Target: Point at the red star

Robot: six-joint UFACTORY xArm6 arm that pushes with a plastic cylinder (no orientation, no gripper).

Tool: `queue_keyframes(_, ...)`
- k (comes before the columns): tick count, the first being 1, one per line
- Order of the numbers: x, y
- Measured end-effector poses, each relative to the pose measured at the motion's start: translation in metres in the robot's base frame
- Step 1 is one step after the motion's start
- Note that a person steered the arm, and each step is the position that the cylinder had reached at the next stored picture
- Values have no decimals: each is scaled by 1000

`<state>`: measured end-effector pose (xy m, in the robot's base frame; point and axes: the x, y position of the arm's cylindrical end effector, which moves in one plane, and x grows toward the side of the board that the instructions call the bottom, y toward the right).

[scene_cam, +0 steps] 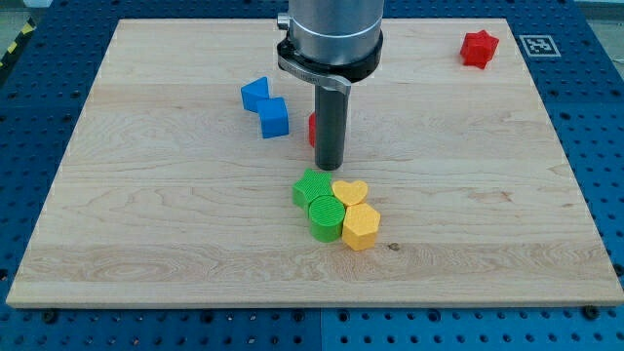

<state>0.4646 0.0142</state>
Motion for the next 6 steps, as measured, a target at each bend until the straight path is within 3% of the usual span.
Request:
queue_keyframes(2,5,39)
queue_keyframes(3,-7,112)
queue_keyframes(5,-126,225)
queue_keyframes(6,-146,296)
